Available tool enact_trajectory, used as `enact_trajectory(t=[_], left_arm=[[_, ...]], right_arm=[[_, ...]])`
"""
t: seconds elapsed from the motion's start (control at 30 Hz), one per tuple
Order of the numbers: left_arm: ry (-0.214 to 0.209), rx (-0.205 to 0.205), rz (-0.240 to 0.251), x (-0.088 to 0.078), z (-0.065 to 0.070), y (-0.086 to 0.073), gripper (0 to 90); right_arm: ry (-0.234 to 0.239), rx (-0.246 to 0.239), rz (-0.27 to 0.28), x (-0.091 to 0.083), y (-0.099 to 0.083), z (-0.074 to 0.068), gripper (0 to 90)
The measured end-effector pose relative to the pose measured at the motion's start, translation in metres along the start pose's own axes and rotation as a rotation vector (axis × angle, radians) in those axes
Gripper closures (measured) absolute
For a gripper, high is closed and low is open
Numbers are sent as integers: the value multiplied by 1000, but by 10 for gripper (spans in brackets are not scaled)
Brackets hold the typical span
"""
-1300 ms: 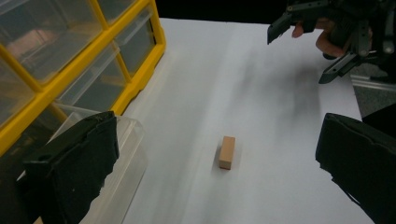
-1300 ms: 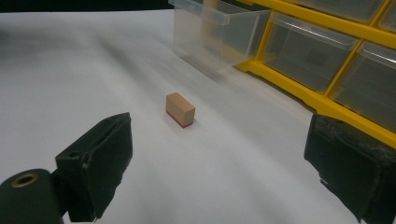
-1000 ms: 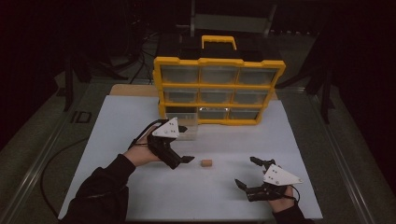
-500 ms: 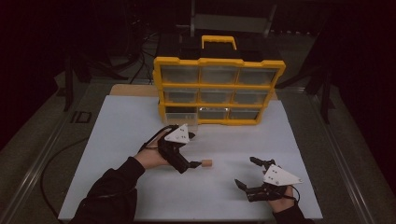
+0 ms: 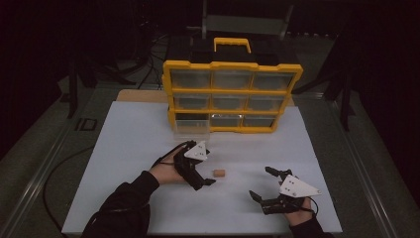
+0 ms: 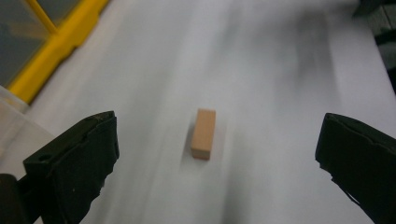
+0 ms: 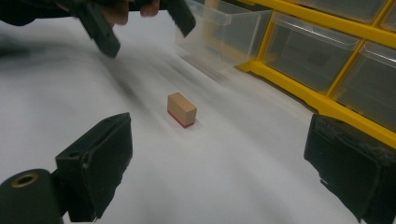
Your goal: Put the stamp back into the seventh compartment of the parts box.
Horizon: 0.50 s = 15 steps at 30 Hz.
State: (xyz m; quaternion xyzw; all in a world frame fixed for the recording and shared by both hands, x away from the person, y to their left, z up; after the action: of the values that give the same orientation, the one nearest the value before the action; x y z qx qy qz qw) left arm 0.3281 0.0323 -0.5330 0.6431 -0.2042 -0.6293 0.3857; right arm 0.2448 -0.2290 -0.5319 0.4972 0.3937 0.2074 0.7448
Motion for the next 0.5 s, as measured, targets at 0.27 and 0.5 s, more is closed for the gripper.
enact_trajectory(t=[0.27, 0.5], left_arm=[[-7, -13, -16, 14, -3, -10, 11], [-9, -16, -28, 25, -6, -15, 52]], right_arm=[[-1, -1, -2, 0, 0, 0, 82], [3, 2, -1, 1, 0, 0, 82]])
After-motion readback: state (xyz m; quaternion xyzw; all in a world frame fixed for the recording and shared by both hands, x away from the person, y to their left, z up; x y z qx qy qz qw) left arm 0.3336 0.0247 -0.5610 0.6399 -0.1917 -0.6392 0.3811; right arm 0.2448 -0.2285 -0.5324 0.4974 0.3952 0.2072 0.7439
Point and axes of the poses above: each handheld gripper's, and its own axes: x roughly forward along the jaws, y roughly out of its top, z roughly to its right, the point moved 4 cm from there along x, roughly forward along the jaws, and after that the axes turned 5 degrees about -x, right-handed, at the moved point
